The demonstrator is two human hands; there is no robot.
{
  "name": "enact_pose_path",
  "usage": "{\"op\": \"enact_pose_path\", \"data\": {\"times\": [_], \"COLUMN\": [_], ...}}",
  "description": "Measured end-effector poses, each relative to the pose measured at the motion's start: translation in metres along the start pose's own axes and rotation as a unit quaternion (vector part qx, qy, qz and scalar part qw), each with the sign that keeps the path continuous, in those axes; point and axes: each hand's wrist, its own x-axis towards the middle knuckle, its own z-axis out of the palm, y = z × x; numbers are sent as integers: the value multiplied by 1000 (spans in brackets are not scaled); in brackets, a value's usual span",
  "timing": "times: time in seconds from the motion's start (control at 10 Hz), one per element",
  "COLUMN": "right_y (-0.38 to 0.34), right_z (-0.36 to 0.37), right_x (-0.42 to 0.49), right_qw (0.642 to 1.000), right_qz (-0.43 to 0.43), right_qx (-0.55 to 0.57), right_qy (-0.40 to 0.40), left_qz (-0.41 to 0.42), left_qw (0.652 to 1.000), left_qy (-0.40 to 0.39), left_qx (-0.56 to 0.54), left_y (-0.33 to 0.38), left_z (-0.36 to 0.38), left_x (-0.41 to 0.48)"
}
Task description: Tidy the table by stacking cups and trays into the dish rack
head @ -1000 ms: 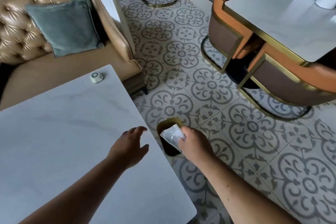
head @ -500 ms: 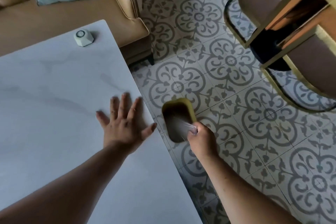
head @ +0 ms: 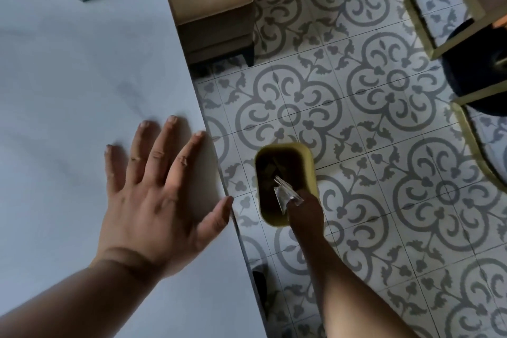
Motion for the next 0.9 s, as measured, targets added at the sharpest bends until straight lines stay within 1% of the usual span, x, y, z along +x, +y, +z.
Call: {"op": "enact_pose_path", "data": {"times": [0.1, 0.3, 0.5, 0.6, 0.7, 0.8, 0.9], "right_y": [7, 18, 40, 38, 34, 30, 28], "right_z": [17, 58, 85, 83, 80, 75, 65], "right_x": [22, 49, 62, 54, 51, 42, 26], "right_qw": [1000, 996, 995, 989, 987, 987, 984], "right_qz": [15, 29, 89, 134, 131, 126, 107], "right_qx": [-12, -65, -47, 61, 55, 2, -14], "right_qy": [-17, 56, 17, -36, -72, -99, -140], "left_qz": [7, 29, 35, 33, 29, 22, 13], "left_qw": [1000, 999, 999, 999, 999, 999, 1000], "left_qy": [6, 28, 37, 36, 32, 25, 24], "left_qx": [-3, 1, -2, 1, 0, 0, 2], "left_y": [-1, -4, -4, -4, -4, -4, -1], "left_z": [1, 5, 7, 6, 5, 4, 0], "left_x": [0, 1, 0, 0, 0, 0, 0]}}
